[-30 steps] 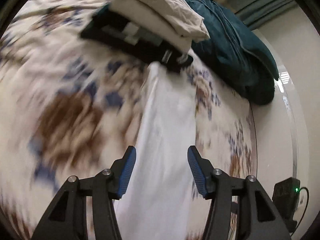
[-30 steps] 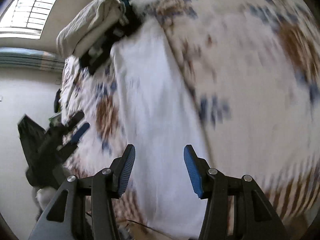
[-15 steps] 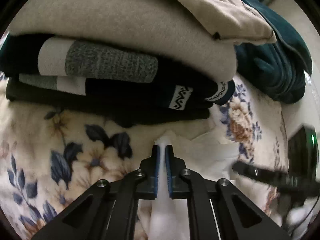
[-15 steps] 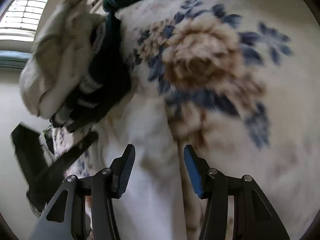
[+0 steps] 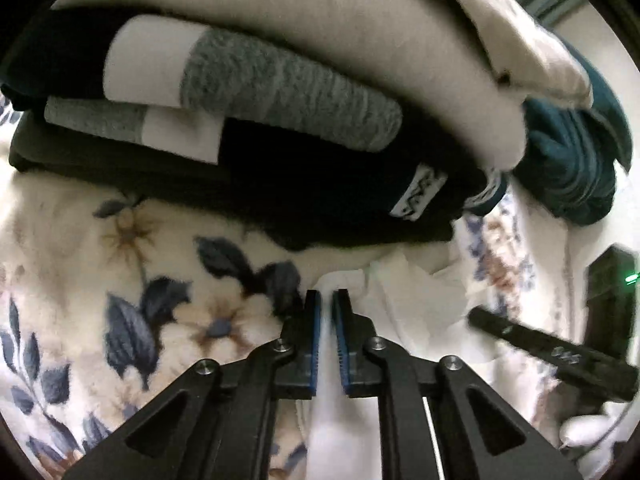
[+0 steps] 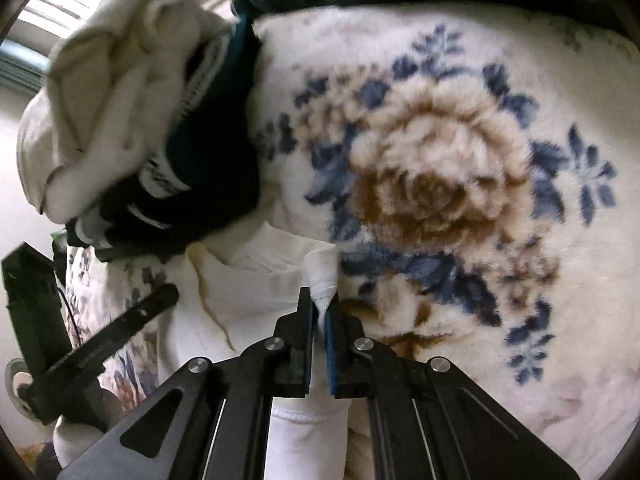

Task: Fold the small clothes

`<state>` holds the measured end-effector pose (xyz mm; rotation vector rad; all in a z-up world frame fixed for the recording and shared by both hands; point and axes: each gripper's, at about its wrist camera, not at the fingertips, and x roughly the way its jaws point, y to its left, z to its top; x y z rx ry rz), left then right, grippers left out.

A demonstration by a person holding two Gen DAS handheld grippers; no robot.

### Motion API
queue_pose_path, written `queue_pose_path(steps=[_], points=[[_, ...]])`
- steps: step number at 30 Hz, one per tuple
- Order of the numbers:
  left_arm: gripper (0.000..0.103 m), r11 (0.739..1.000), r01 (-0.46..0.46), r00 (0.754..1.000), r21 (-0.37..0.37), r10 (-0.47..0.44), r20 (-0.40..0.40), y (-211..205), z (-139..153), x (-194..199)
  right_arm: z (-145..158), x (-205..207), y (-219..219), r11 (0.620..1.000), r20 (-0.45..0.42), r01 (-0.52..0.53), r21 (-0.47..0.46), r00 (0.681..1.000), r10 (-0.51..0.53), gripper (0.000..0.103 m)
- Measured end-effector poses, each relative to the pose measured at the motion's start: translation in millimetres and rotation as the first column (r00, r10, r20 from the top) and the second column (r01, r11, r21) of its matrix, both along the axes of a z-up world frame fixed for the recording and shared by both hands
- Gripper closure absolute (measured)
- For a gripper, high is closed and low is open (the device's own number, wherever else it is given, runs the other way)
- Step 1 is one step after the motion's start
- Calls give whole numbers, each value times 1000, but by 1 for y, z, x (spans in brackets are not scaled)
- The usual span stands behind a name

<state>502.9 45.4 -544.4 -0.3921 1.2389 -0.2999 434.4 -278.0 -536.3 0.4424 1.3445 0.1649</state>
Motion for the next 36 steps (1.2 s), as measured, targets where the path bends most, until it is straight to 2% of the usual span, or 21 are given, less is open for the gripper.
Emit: queue_pose_path(steps=[1,2,3,4,5,8,11,13,14,15,16,17,18,23,27,32,36], points=[[87,999,-4,1000,-39,4,5,3,4,0,-2,1,-4,999,-26,9,31,1000,-8,89],[69,996,-9,1000,-84,10,9,9,7,1,-3,0,-12,997,-54,27,79,998,-22,77],[46,992,-18,1000,-129,20,11,13,8,2,-2,-2,-20,992,-66,44,122,997,-36,60],[39,986,-21,1000,-163,24,16,15,7,4,-1,-4,-28,984,-71,62,168,996,-51,51],[38,979,-11,1000,-204,12,4,15,3,6,-1,-5,-35,975,-72,74,208,996,-60,42],[38,976,40,997,-214,-53,-55,7,-13,14,-12,-3,-43,964,-112,71,258,993,-43,42],[38,981,70,995,-183,-81,-54,-5,-17,18,-28,3,-44,958,-132,42,282,991,-5,42],[41,985,78,996,-153,-85,-40,-11,-12,20,-32,10,-40,950,-121,33,311,993,5,42],[52,986,96,995,-135,-99,-20,-15,-8,19,-32,12,-38,944,-111,26,328,994,12,42],[89,987,125,992,-102,-124,17,-21,-2,16,-33,12,-35,943,-108,19,332,994,18,45],[97,984,167,986,-60,-166,26,-29,1,14,-33,14,-31,943,-105,10,332,994,26,54],[97,982,184,983,-53,-182,33,-34,1,12,-31,15,-27,945,-100,-5,326,994,40,82],[98,980,193,980,-53,-190,55,-36,5,9,-30,15,-23,947,-100,-20,322,993,55,87],[99,979,191,975,-70,-181,127,-34,32,0,-7,6,-15,956,-24,-62,288,997,72,92],[99,981,183,968,-71,-167,188,-15,69,-16,21,-8,-10,960,32,-83,268,996,77,93],[99,977,192,953,-90,-164,256,5,109,-51,71,-39,4,959,121,-122,257,988,93,95],[99,973,196,948,-119,-158,276,16,131,-86,108,-75,18,956,166,-138,260,981,96,95]])
